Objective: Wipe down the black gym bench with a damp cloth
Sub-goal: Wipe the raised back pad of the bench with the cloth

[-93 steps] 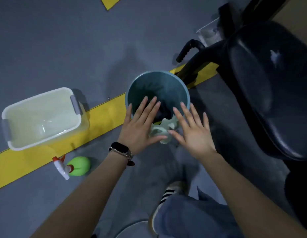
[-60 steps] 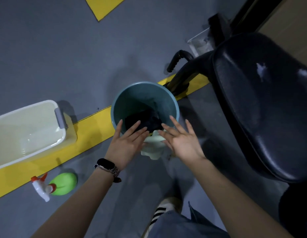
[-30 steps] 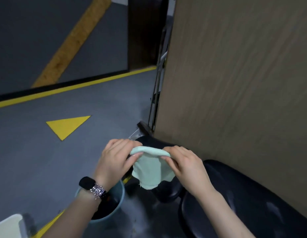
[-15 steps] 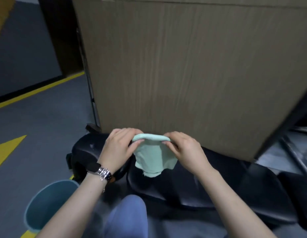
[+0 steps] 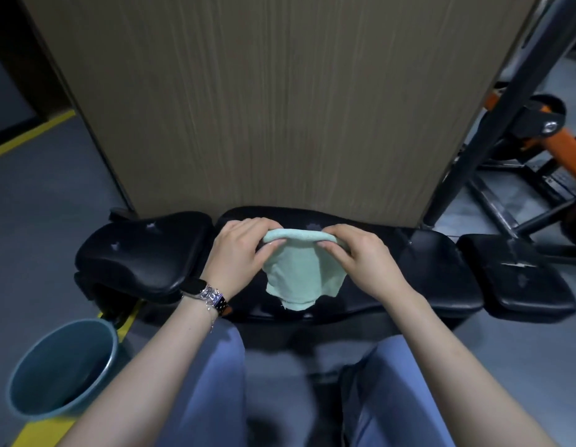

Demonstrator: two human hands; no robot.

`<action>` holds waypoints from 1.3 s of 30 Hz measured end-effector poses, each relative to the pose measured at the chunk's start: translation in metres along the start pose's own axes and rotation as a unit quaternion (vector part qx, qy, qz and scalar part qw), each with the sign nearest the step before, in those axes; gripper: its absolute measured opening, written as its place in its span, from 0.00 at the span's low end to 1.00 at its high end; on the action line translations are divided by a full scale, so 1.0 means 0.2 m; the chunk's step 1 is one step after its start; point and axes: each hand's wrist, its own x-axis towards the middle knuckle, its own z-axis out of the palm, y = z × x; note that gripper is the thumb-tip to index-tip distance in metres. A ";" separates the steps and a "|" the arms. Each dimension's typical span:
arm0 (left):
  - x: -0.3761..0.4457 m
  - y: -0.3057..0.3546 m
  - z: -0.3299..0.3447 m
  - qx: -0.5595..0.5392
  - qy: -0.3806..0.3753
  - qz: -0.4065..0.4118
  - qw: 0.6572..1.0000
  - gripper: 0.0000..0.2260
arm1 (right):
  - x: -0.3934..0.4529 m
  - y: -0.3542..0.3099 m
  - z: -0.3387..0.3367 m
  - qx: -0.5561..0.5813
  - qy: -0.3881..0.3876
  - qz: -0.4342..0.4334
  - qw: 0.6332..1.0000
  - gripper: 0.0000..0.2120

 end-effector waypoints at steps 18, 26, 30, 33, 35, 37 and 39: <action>-0.15 -0.29 0.15 -0.106 -0.025 -0.096 0.989 0.10 | 0.14 0.08 0.31 0.194 -0.094 0.055 0.975 0.05; -0.25 -0.66 0.20 -0.142 -0.089 -0.232 0.958 0.13 | 0.31 0.14 0.69 0.168 -0.154 0.093 0.969 0.10; -0.29 -0.83 0.30 -0.130 -0.130 -0.271 0.945 0.15 | 0.37 0.22 0.88 0.089 -0.172 0.107 0.975 0.13; -0.30 -0.91 0.37 -0.123 -0.124 -0.275 0.945 0.15 | 0.40 0.25 0.96 0.052 -0.153 0.108 0.981 0.14; -0.31 -0.95 0.41 -0.110 -0.121 -0.287 0.944 0.16 | 0.41 0.28 1.01 0.009 -0.134 0.088 0.987 0.14; -0.32 -0.97 0.45 -0.080 -0.118 -0.292 0.946 0.19 | 0.41 0.29 1.05 -0.027 -0.112 0.063 0.991 0.13; -0.32 -0.99 0.48 -0.046 -0.115 -0.276 0.953 0.20 | 0.39 0.31 1.09 -0.043 -0.081 0.039 0.995 0.11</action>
